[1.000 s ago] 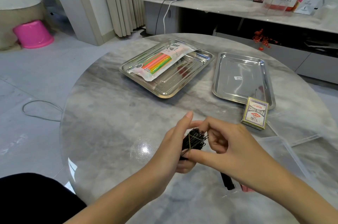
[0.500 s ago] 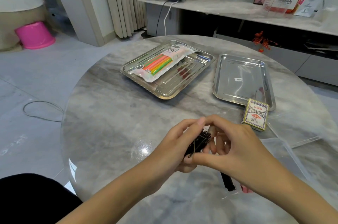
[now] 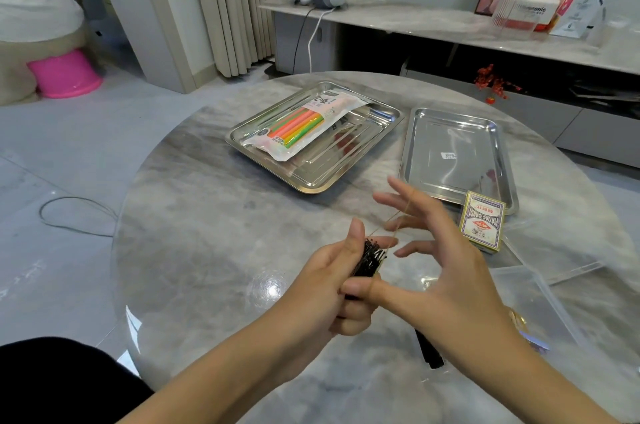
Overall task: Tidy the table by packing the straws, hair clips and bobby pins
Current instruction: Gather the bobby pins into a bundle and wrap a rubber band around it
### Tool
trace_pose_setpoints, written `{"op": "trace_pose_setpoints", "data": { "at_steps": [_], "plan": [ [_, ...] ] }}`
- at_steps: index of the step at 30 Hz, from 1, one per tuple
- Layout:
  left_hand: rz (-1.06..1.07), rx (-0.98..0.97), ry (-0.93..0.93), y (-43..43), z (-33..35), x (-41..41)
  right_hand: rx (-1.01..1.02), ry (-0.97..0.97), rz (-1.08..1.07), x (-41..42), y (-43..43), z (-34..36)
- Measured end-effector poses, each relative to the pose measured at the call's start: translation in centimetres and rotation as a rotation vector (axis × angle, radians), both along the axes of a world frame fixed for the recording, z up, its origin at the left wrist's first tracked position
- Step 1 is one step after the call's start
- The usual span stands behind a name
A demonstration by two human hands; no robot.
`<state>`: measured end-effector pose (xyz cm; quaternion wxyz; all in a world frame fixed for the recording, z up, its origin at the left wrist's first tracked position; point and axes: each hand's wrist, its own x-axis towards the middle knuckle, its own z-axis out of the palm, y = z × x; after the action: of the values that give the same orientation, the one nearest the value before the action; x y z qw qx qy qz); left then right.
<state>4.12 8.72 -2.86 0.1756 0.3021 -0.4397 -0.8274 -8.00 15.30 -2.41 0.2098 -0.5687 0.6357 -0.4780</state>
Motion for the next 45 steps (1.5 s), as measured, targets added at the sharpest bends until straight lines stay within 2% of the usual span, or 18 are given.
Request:
{"op": "trace_pose_setpoints", "data": {
  "at_steps": [2, 4, 8, 12, 19, 25, 28, 33, 37, 41, 45],
  "plan": [
    [-0.005, 0.01, -0.029, 0.1, 0.1, -0.1, -0.057, -0.155, 0.029, -0.2, -0.2, -0.2],
    [-0.004, 0.045, -0.029, 0.1, 0.2, -0.1, -0.066, -0.23, 0.062, -0.3, -0.4, -0.3],
    [0.059, 0.167, 0.079, -0.4, 0.2, 0.1, -0.03, -0.493, 0.124, -0.6, -0.6, -0.5],
    [0.077, 0.166, 0.164, -0.9, 0.2, 0.5, 0.022, -0.473, 0.215, -0.6, -0.7, -0.9],
    [0.036, 0.108, 0.152, -0.8, 0.0, 0.6, 0.051, -0.394, 0.244, -0.8, -0.6, -0.4],
    [0.025, 0.439, 0.222, -1.2, -0.3, 0.6, 0.106, -0.471, 0.215, -0.9, -0.7, -0.6],
    [0.042, 0.595, 0.211, -1.3, -1.5, 0.3, 0.206, -0.593, 0.127, -0.7, -1.1, -1.5],
    [0.126, 0.688, 0.105, -1.6, -3.8, -0.6, 0.357, -0.913, 0.014, -0.5, -2.3, -4.2],
    [0.142, 0.66, 0.181, -1.7, -3.5, -1.0, 0.286, -1.154, -0.044, -1.4, -3.0, -4.5],
    [0.128, 0.667, 0.295, -2.4, -2.5, -0.7, 0.199, -1.227, 0.013, -1.7, -2.8, -3.5],
    [0.109, 0.568, 0.252, -2.3, -1.9, -0.8, 0.157, -1.338, -0.007, -2.5, -3.1, -2.1]
  ]
}}
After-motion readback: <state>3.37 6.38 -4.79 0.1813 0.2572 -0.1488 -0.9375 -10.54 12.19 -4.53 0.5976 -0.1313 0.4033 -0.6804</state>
